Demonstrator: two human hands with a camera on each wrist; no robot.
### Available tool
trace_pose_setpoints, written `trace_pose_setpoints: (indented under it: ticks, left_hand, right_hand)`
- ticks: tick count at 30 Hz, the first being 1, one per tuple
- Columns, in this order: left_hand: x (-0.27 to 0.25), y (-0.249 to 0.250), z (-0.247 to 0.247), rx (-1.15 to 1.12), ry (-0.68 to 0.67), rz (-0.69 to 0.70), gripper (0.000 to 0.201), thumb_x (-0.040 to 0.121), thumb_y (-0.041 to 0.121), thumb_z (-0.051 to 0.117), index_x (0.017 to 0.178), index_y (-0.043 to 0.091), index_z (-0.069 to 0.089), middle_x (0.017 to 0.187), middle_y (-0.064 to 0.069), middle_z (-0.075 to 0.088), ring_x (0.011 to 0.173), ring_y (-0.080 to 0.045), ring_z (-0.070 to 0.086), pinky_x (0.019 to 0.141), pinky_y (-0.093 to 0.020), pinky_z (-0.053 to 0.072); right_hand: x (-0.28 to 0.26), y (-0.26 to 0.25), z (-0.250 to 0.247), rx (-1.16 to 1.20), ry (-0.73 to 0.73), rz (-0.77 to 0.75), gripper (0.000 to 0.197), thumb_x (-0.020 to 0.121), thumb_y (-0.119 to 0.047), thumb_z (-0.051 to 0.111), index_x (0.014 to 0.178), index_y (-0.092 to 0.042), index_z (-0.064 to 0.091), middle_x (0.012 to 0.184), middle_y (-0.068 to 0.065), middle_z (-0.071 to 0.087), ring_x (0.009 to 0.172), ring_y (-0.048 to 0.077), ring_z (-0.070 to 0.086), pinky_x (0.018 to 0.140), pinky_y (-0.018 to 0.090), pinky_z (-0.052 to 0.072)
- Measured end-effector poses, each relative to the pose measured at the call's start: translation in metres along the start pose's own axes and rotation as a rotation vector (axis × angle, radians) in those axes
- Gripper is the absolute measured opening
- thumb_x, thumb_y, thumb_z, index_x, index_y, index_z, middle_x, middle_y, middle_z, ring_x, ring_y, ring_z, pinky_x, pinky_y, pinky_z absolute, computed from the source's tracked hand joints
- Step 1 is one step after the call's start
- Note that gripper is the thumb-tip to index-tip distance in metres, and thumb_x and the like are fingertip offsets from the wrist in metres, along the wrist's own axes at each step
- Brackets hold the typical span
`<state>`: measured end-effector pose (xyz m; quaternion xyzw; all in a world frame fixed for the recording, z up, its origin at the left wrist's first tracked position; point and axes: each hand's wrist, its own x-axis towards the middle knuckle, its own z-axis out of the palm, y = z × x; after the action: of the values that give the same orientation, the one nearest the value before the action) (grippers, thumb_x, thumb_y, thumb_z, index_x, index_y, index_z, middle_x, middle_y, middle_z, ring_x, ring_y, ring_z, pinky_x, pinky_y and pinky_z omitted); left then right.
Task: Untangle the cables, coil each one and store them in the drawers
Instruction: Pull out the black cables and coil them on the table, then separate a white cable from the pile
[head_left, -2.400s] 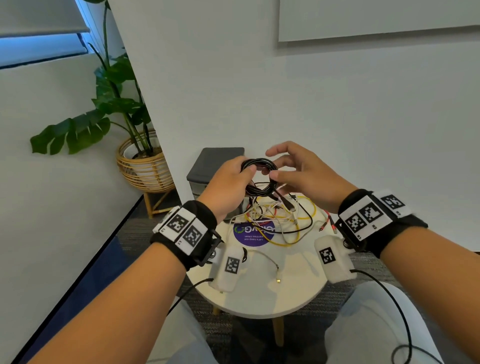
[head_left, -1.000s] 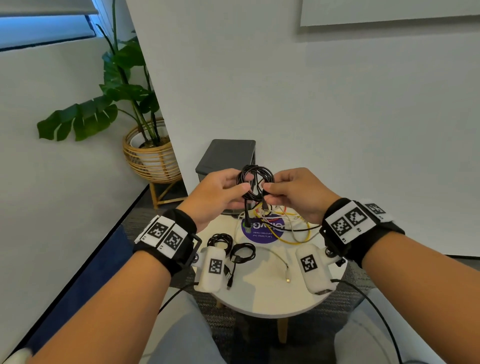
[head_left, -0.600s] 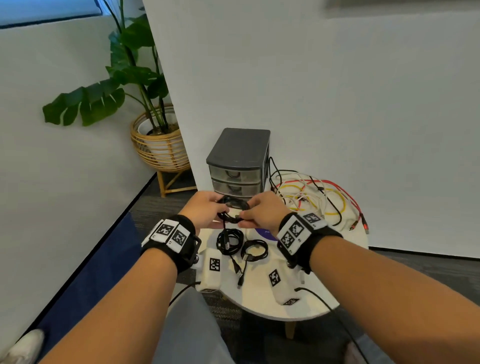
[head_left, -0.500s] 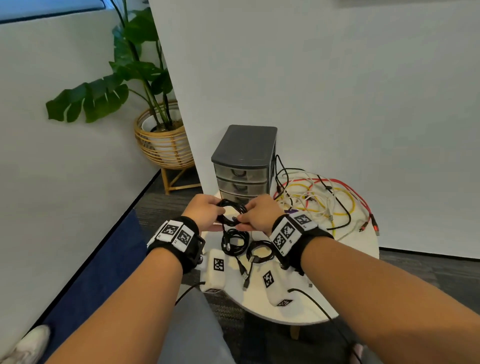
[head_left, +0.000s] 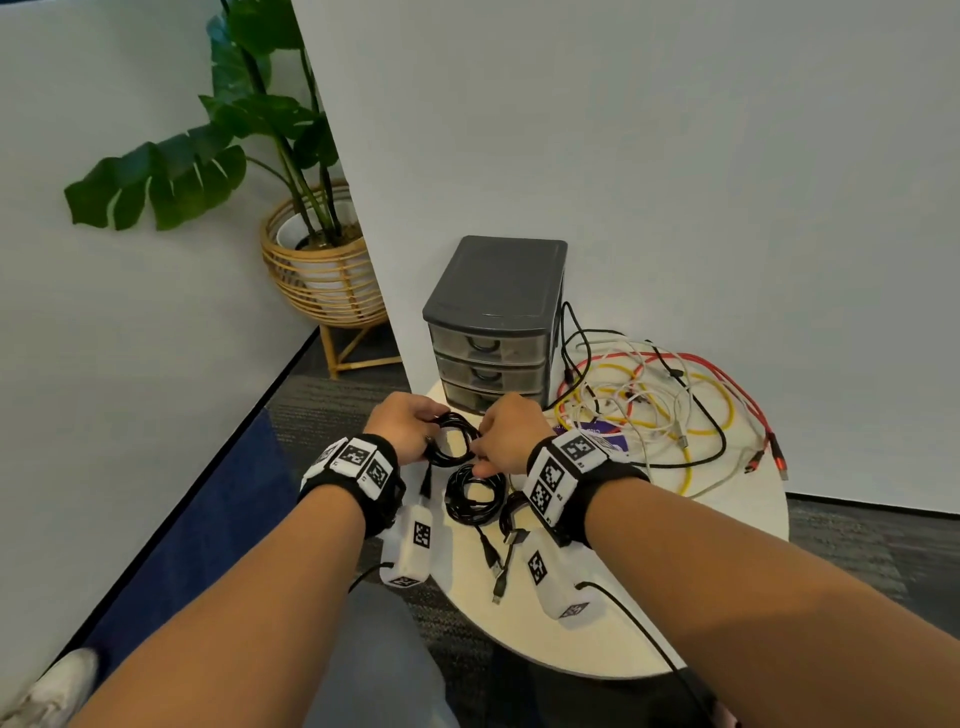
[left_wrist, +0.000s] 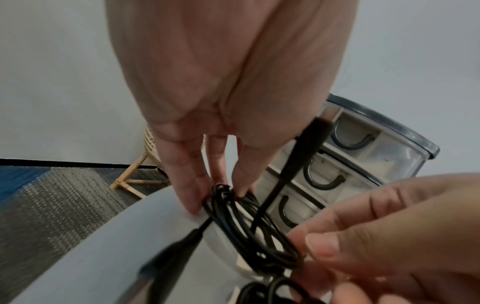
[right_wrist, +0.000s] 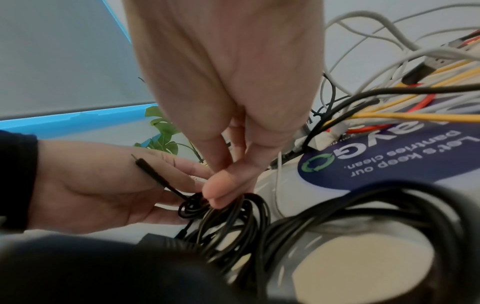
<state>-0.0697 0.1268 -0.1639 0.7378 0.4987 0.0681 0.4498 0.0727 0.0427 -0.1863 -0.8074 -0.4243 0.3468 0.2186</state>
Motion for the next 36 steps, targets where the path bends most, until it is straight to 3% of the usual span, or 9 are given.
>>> trace_pose_setpoints:
  ticks: [5,13,19,23,27,29,32,34,36]
  left_hand:
    - [0.004,0.004,-0.004,0.117,-0.028,0.019,0.033,0.099,0.007,0.060,0.129,0.020,0.069,0.128,-0.007,0.069,0.115,-0.022,0.064,0.100,-0.039,0.053]
    - [-0.001,0.015,-0.005,0.117,-0.047,-0.010,0.021,0.104,0.021,0.054,0.112,0.016,0.073,0.117,-0.014,0.070,0.099,-0.025,0.064,0.065,-0.026,0.048]
    - [-0.007,0.027,-0.012,0.344,-0.067,0.070,0.027,0.103,0.023,0.055,0.119,0.012,0.073,0.121,-0.009,0.069,0.113,-0.027,0.064,0.086,-0.034,0.047]
    - [-0.023,0.059,-0.009,0.387,0.067,0.313,0.023,0.103,0.023,0.054,0.103,0.014,0.076,0.103,0.000,0.070,0.100,-0.020,0.065,0.079,-0.029,0.048]
    - [-0.049,0.103,0.014,0.393,-0.058,0.482,0.027,0.102,0.028,0.059,0.127,0.023,0.067,0.099,0.009,0.065,0.091,-0.006,0.060,0.076,-0.021,0.042]
    - [-0.055,0.118,0.032,0.495,-0.163,0.492,0.038,0.099,0.033,0.064,0.135,0.024,0.062,0.093,0.010,0.062,0.084,-0.005,0.058,0.070,-0.020,0.040]
    - [-0.055,0.124,0.054,0.687,-0.213,0.467,0.037,0.095,0.035,0.069,0.129,0.023,0.065,0.110,0.000,0.062,0.093,-0.013,0.054,0.076,-0.026,0.040]
    - [-0.055,0.121,0.060,0.740,-0.176,0.467,0.022,0.095,0.034,0.069,0.113,0.022,0.071,0.105,0.002,0.061,0.095,-0.016,0.056,0.078,-0.028,0.043]
    - [-0.056,0.119,0.059,0.715,-0.123,0.475,0.016,0.096,0.031,0.066,0.095,0.017,0.072,0.092,0.003,0.060,0.091,-0.019,0.059,0.076,-0.030,0.045]
  right_hand:
    - [0.002,0.002,-0.002,0.009,-0.004,-0.011,0.037,0.070,-0.012,0.083,0.102,0.001,0.070,0.102,0.021,0.071,0.099,0.035,0.071,0.085,0.045,0.061]
    - [-0.005,0.002,-0.007,-0.057,-0.022,-0.051,0.034,0.073,-0.011,0.081,0.104,-0.002,0.072,0.104,0.018,0.072,0.100,0.034,0.070,0.088,0.045,0.059]
    - [-0.040,-0.005,-0.038,0.036,-0.011,-0.138,0.020,0.087,-0.005,0.071,0.108,-0.005,0.071,0.100,0.014,0.074,0.089,0.027,0.075,0.079,0.039,0.063]
    - [-0.084,0.001,-0.094,0.213,0.259,-0.337,0.013,0.095,-0.008,0.061,0.089,-0.013,0.072,0.080,0.000,0.071,0.062,0.010,0.069,0.056,0.021,0.055]
    - [-0.084,0.038,-0.135,0.106,0.547,-0.234,0.016,0.089,-0.010,0.062,0.083,-0.022,0.070,0.080,-0.004,0.067,0.073,0.017,0.066,0.064,0.028,0.048]
    - [-0.083,0.055,-0.140,-0.062,0.411,-0.164,0.017,0.086,-0.013,0.066,0.096,-0.027,0.068,0.091,-0.005,0.065,0.085,0.018,0.062,0.072,0.028,0.044]
    - [-0.087,0.066,-0.129,-0.365,0.161,-0.247,0.025,0.091,-0.026,0.070,0.115,-0.028,0.068,0.105,-0.007,0.056,0.099,0.016,0.052,0.087,0.032,0.044]
    - [-0.092,0.066,-0.124,-0.406,0.181,-0.312,0.016,0.094,-0.027,0.067,0.108,-0.021,0.071,0.110,0.000,0.055,0.103,0.020,0.055,0.093,0.036,0.046]
    - [-0.098,0.065,-0.130,-0.304,0.261,-0.373,0.010,0.095,-0.022,0.065,0.089,-0.015,0.070,0.099,0.002,0.060,0.090,0.019,0.058,0.085,0.037,0.047]
